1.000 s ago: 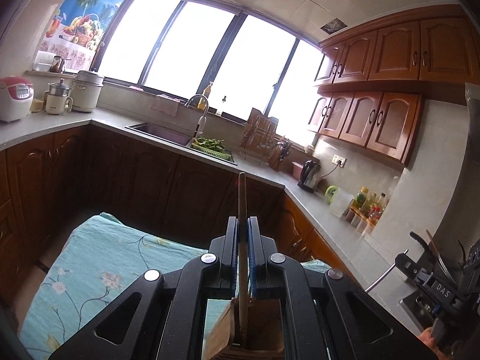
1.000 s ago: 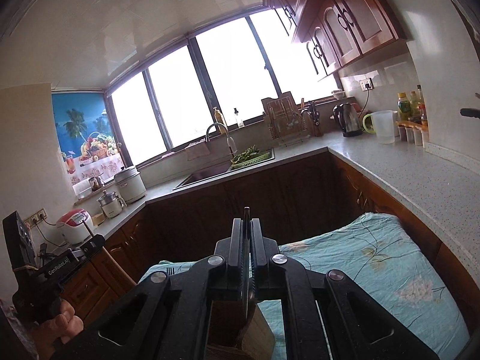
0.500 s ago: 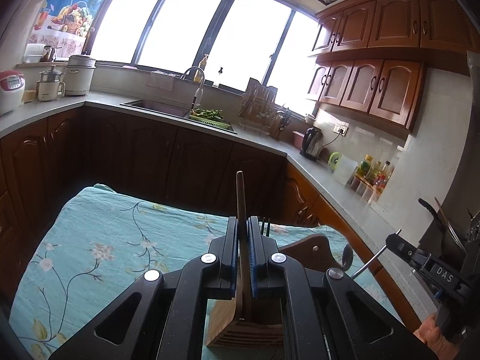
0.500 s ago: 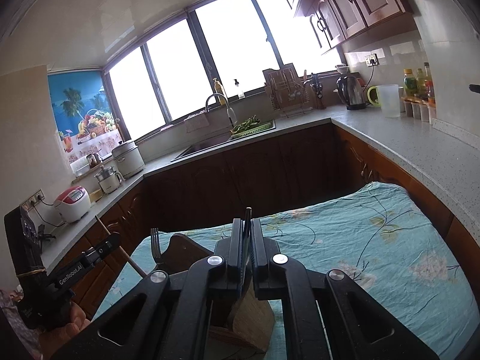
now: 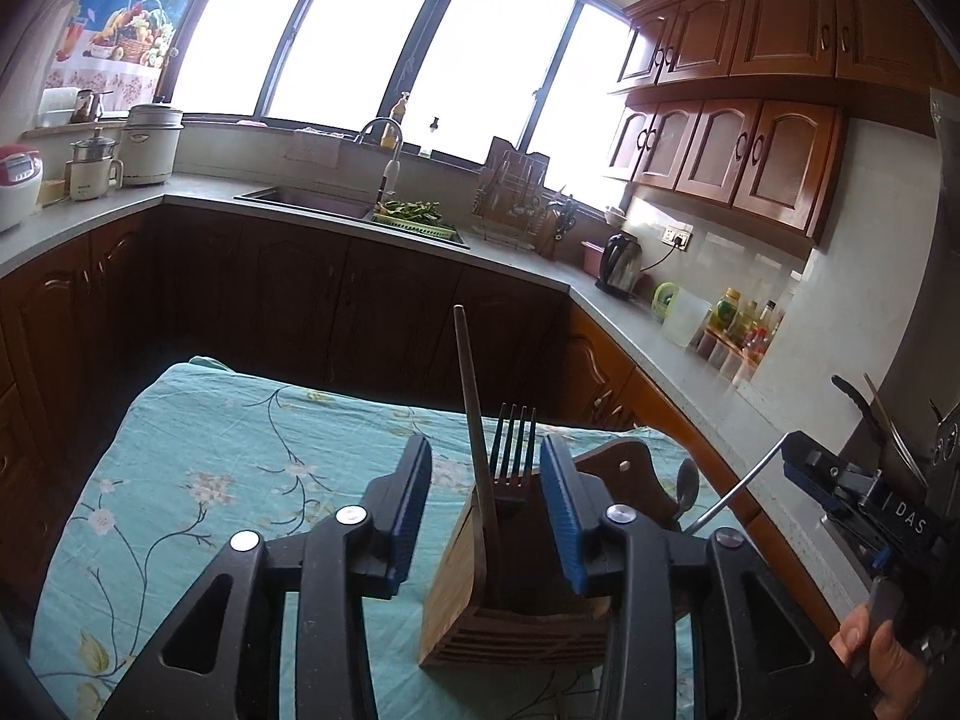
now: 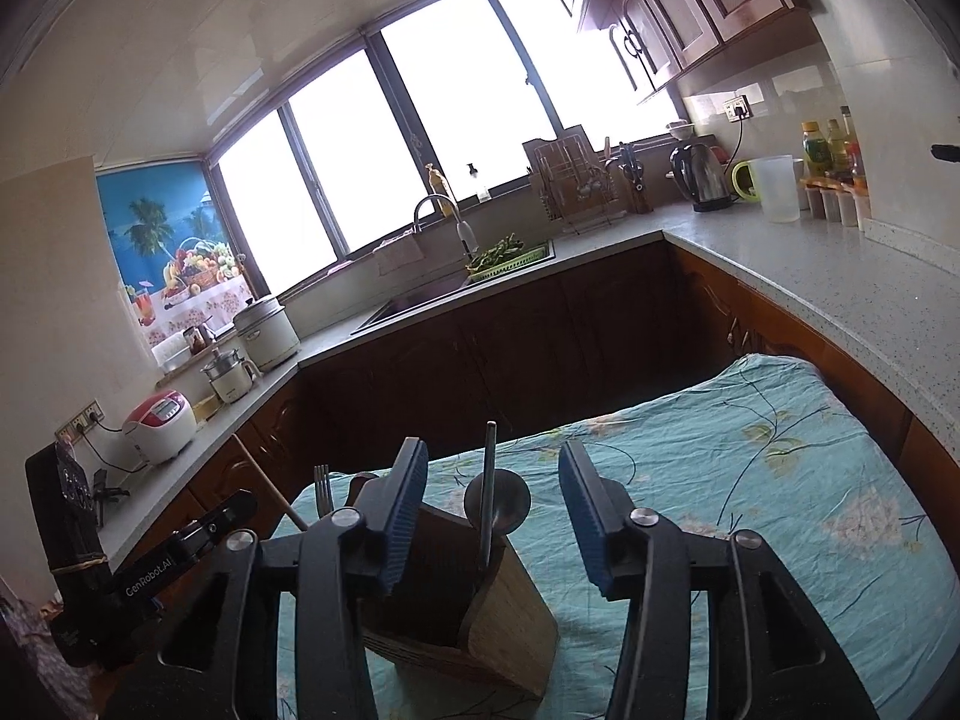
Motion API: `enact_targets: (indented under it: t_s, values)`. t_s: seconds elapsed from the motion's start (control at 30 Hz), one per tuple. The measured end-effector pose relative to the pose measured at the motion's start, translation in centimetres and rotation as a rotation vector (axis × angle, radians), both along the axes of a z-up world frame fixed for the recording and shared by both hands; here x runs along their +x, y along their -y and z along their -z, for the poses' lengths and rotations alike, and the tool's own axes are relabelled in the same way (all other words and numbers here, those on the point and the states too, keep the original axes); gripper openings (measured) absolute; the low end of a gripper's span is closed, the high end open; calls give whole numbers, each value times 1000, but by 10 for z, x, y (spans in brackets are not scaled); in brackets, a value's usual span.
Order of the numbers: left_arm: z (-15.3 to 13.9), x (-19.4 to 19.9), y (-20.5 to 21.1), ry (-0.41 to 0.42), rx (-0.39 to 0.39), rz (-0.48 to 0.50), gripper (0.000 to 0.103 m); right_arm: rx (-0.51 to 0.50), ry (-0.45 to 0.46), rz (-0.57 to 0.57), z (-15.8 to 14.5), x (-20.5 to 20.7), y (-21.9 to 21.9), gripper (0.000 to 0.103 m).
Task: Organize utensils
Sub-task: 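Move the left tool back to the remaining chopsticks on the table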
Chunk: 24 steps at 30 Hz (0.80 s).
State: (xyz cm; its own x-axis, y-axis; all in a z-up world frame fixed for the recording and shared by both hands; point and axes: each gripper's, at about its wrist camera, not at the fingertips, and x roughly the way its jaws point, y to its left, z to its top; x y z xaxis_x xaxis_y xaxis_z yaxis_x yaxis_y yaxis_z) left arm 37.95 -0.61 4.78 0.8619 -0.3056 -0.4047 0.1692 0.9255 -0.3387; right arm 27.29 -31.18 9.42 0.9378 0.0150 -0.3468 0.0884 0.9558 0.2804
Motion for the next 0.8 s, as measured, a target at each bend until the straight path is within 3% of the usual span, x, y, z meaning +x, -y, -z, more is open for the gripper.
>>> enact_targets:
  t_s: [0.13,0.17,0.33,0.6,0.8]
  values:
    - [0,-23,-3,18,23,-11,69,35,29,6,-3,-18,5,81]
    - [0,-29,-4,15,29,-17,75,39,35,7,-4,-24,6,82]
    - [7,-60,-5,-8,33,-17,78,50,50,14,-4,-52,8,95]
    - [12,-113,-12,-75,16,-10,78,31,15,21,12,-99,5,98]
    - [24,-157,-13,-125,-1,-1,82,20,-63,32,43,-137,0,100]
